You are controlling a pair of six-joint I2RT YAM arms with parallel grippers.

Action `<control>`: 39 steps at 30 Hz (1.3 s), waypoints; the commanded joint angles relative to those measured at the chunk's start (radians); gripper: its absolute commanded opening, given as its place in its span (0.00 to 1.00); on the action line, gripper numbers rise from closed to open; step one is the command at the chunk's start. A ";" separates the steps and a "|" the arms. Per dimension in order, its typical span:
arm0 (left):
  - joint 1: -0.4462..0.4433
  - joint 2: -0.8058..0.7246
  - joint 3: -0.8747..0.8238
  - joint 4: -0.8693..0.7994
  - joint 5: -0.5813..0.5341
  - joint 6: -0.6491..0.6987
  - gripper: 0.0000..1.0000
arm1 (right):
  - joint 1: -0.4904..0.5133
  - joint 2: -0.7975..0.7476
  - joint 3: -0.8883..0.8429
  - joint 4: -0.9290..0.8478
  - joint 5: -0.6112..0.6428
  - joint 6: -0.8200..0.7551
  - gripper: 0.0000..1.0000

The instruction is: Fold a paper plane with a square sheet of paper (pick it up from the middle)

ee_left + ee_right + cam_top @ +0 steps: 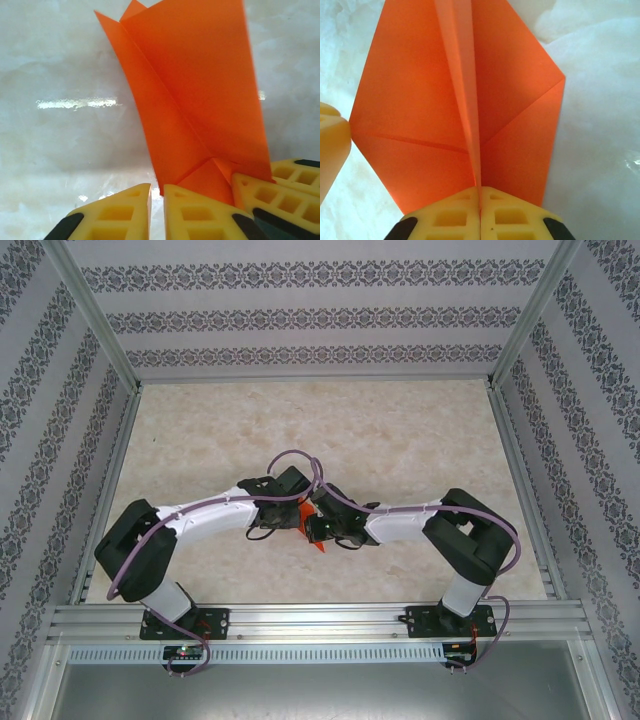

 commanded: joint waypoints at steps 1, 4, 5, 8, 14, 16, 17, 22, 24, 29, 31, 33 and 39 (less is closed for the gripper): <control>-0.002 -0.080 -0.008 0.057 0.017 0.017 0.22 | 0.012 -0.046 0.027 -0.101 0.109 -0.021 0.03; -0.002 -0.162 -0.017 0.058 -0.006 0.015 0.31 | 0.013 -0.131 0.027 -0.179 0.227 -0.013 0.03; -0.002 -0.197 -0.022 0.061 -0.022 0.014 0.35 | 0.012 -0.156 0.035 -0.231 0.288 -0.008 0.03; 0.000 -0.280 -0.046 0.071 -0.068 0.007 0.43 | 0.000 -0.194 0.048 -0.329 0.412 0.027 0.06; 0.010 -0.349 -0.093 0.088 -0.096 -0.003 0.43 | -0.058 -0.113 0.108 -0.365 0.375 0.063 0.08; 0.014 -0.351 -0.102 0.085 -0.093 -0.003 0.43 | -0.061 -0.059 0.153 -0.392 0.369 0.061 0.09; 0.016 -0.351 -0.105 0.082 -0.093 -0.004 0.43 | -0.061 -0.029 0.175 -0.404 0.366 0.062 0.09; 0.027 -0.377 -0.127 0.077 -0.099 -0.006 0.43 | -0.064 0.074 0.231 -0.429 0.348 0.089 0.14; 0.033 -0.394 -0.143 0.085 -0.100 -0.005 0.43 | -0.067 0.110 0.243 -0.433 0.335 0.091 0.14; 0.052 -0.409 -0.159 0.086 -0.097 0.000 0.43 | -0.067 0.183 0.264 -0.465 0.327 0.114 0.18; 0.055 -0.409 -0.161 0.088 -0.095 0.002 0.43 | -0.067 0.212 0.272 -0.474 0.320 0.119 0.17; 0.059 -0.406 -0.163 0.088 -0.092 0.005 0.43 | -0.065 0.234 0.280 -0.484 0.314 0.123 0.17; 0.073 -0.409 -0.168 0.086 -0.096 0.005 0.43 | -0.055 0.269 0.357 -0.618 0.390 0.131 0.16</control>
